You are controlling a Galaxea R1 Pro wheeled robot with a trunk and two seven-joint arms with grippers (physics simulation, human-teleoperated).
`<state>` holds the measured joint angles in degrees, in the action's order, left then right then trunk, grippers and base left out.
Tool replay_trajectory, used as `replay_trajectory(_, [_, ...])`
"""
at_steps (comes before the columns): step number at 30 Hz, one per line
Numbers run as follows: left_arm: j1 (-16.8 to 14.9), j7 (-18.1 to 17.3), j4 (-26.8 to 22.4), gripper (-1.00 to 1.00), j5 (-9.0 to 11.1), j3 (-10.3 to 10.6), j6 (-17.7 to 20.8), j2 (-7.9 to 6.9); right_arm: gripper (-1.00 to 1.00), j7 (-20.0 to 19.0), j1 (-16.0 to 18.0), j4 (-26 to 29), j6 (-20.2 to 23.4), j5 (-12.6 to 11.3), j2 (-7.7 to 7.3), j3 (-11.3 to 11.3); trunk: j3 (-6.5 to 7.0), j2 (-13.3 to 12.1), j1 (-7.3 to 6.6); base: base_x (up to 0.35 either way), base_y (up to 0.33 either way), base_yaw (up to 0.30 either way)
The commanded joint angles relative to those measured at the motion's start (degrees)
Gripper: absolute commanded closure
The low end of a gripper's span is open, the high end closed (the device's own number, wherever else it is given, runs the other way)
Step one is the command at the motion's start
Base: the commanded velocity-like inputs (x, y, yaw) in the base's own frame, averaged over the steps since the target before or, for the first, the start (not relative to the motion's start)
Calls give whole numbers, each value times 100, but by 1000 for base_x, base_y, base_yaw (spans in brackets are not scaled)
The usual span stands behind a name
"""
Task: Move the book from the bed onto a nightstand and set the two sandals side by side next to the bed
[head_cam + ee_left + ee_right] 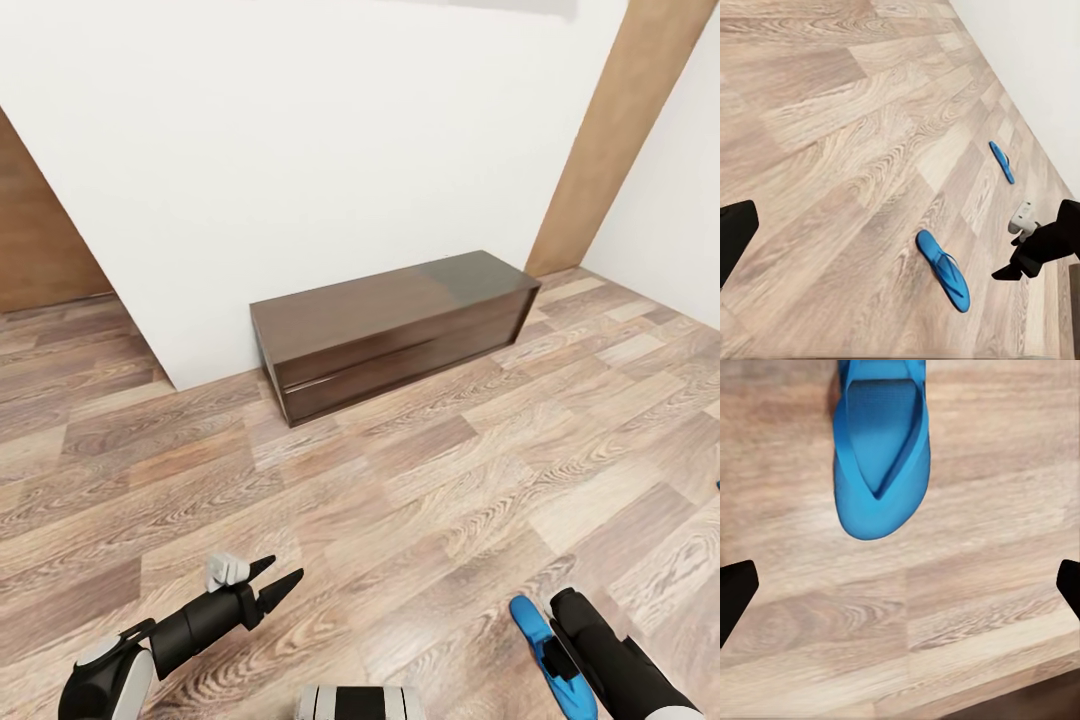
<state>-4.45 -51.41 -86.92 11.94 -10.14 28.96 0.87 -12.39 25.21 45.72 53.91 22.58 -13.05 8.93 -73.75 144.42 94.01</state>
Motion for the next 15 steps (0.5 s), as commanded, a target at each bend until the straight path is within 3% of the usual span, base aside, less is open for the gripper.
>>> replay_trajectory(1, [-3, -18, -1, -100, 25, -11, 48, 4, -100, -53, 3, 7, 23, 62, -6, 21, -27, 3, 1, 0, 0, 0])
replay_trajectory(8, [-3, -14, 0, -100, 20, -14, 48, 2, -100, -52, 2, 7, 18, 62, -5, 26, -182, 13, 19, 0, 0, 0])
replay_trajectory(15, [-3, -2, 32, -100, 19, -7, 48, 9, -100, -45, 3, 7, 14, 62, 0, 27, -182, 13, 19, 0, 0, 0])
